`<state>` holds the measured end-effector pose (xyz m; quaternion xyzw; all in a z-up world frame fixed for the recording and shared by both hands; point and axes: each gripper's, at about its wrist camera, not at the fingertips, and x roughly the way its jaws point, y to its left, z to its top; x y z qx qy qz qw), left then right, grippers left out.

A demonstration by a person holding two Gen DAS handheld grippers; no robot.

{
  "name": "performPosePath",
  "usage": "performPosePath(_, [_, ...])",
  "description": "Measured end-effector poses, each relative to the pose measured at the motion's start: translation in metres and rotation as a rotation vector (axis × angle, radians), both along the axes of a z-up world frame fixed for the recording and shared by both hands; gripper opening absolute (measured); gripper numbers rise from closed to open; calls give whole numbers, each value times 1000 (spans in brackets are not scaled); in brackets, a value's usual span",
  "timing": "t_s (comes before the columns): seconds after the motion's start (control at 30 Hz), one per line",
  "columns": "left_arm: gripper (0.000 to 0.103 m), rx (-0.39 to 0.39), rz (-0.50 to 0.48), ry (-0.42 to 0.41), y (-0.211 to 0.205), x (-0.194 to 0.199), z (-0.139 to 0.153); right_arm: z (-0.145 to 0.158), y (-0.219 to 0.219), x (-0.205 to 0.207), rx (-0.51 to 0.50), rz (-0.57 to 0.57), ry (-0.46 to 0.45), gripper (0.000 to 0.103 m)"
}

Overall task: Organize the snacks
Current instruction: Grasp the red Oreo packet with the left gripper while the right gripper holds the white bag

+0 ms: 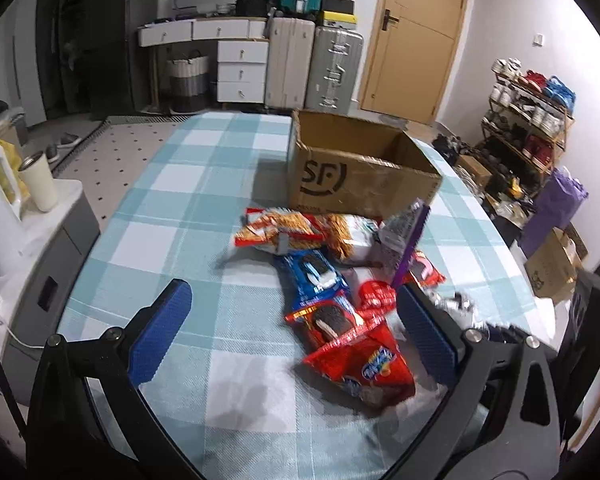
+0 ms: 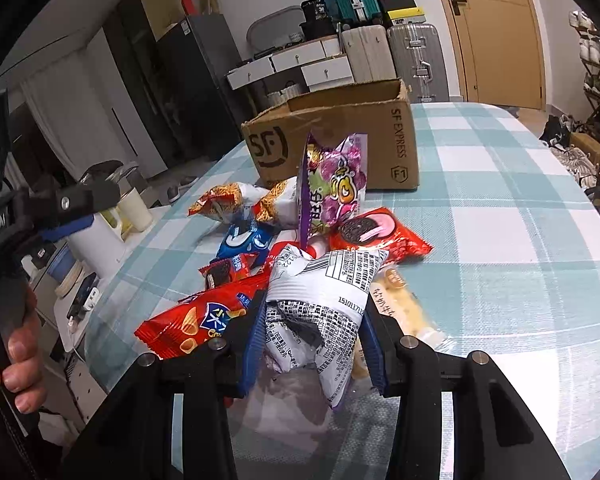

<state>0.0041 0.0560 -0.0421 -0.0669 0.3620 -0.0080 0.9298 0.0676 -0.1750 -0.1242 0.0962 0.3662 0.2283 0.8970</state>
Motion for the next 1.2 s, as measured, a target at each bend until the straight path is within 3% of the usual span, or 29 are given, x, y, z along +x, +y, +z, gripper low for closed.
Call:
performPosePath(0.37, [102,-52,-127,43,-18,-7,-27,1,-7,-2,0,-7,-6,43])
performPosePath(0.63, [102,-18,-168,95,-41,-1,-46,0,-8,-4,-3,-11,-9,43])
performPosePath(0.93, [102,32,-145,136,-53,13,-70,-4,-13,-5,3,-19,1,43])
performPosePath(1.1, [96,49,-140,155,-57,19,-80,-6,-14,-6,7,-22,4,43])
performPosePath(1.2, [88,32,-141,166,-55,23,-85,-6,-15,-6,8,-25,7,43])
